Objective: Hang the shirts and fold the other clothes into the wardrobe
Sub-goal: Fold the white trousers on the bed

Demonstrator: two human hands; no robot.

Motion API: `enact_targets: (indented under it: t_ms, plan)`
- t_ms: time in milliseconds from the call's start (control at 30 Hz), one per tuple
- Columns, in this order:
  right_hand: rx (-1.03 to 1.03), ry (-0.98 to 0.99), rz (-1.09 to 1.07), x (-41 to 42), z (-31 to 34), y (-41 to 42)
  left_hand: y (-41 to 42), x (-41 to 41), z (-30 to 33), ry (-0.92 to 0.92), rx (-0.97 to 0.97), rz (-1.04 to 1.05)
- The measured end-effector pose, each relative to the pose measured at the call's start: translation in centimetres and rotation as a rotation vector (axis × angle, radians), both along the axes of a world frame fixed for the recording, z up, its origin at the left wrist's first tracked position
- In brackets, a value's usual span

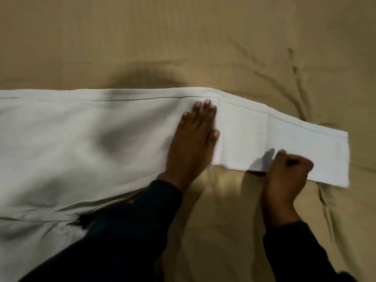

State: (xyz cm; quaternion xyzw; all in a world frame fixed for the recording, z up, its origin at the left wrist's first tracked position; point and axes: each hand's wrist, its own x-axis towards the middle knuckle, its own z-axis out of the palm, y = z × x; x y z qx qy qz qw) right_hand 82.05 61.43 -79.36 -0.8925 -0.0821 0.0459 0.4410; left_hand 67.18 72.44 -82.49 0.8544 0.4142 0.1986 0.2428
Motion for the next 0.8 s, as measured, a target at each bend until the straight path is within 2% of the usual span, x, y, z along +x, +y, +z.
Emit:
enact_targets:
  t_ms: [67, 133, 200, 267, 333, 500, 567, 633, 700, 733, 767, 800]
  plan:
    - [0.047, 0.303, -0.341, 1.3, -0.7, -2.0, 0.6, 0.0, -1.0, 0.031, 0.004, -0.03]
    - [0.205, 0.539, -0.454, 2.7, -0.4, -2.9, 0.4, -0.3, -1.6, 0.055, 0.057, -0.044]
    - [0.523, 0.682, -0.393, 4.4, 0.1, -3.0, 0.2, -0.4, -1.9, 0.084, 0.11, -0.039]
    - [0.7, 0.785, -0.258, 6.2, 0.9, -2.3, 0.3, -0.3, -2.0, 0.104, 0.148, -0.029]
    - [0.759, 0.872, -0.168, 8.4, 1.4, -1.0, 0.3, -0.2, -2.2, 0.111, 0.168, -0.023]
    - [0.804, 0.911, -0.201, 14.5, 1.4, 0.2, 0.0, 0.0, -2.5, 0.131, 0.201, -0.011]
    - [0.755, 0.784, -0.241, 15.3, 0.5, -0.3, 0.0, 0.0, -2.6, 0.135, 0.223, -0.011]
    - [0.577, 0.497, -0.367, 15.4, -0.5, -0.7, -0.1, 0.0, -2.7, 0.13, 0.239, -0.013]
    - [0.226, 0.215, -0.48, 14.6, -0.7, -0.4, 0.0, 0.0, -2.8, 0.13, 0.25, -0.013]
    - [0.001, 0.05, -0.465, 13.6, -0.4, 0.0, 0.0, 0.0, -2.8, 0.131, 0.251, -0.013]
    - [-0.119, -0.138, -0.355, 12.0, -0.1, 0.3, 0.0, 0.1, -2.9, 0.13, 0.251, -0.014]
    - [-0.113, -0.271, -0.125, 9.9, -0.3, 1.0, 0.0, 0.1, -2.9, 0.128, 0.25, -0.016]
